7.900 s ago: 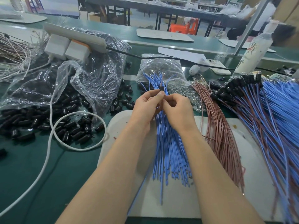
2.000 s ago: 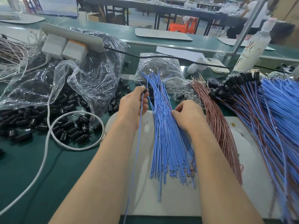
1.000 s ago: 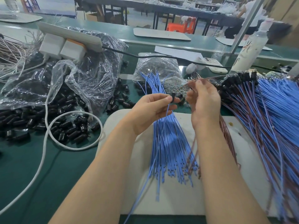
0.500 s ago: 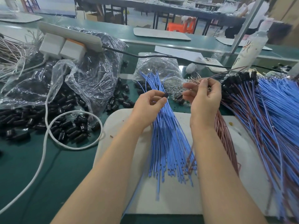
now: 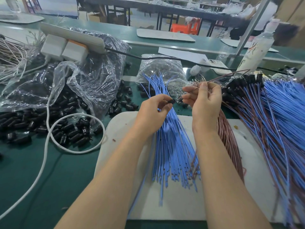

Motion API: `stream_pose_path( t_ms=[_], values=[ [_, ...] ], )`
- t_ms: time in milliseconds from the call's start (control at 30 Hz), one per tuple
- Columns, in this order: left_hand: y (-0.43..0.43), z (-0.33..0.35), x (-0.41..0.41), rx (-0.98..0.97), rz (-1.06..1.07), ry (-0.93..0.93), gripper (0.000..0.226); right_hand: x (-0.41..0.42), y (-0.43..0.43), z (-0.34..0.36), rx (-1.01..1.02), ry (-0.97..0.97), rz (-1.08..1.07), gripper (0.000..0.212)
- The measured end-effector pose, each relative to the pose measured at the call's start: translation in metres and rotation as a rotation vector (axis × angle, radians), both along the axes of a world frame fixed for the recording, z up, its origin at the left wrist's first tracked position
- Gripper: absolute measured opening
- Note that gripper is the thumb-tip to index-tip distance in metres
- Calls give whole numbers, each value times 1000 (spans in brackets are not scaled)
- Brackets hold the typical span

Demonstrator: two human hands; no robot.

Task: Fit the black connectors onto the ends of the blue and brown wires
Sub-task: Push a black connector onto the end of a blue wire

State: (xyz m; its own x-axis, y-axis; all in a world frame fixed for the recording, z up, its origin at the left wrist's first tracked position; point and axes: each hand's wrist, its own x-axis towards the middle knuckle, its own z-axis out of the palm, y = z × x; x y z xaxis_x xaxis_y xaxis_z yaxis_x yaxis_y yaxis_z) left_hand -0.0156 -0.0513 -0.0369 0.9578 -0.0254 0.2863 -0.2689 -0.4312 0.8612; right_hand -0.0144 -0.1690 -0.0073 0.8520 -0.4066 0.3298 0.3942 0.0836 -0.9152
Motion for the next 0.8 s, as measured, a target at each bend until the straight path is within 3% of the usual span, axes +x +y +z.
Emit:
stream_pose_path(
  t_ms=[367,633,800],
  values=[
    [-1,-1,-1,6,-1,-63,11,1,3,-5,-119,61,29,11],
    [0,-2,0,26,13,-19,11,-3,0,4,41,-6,-30,15],
    [-1,-2,-1,23,9,-18,11,-3,3,2,27,25,11,15]
  ],
)
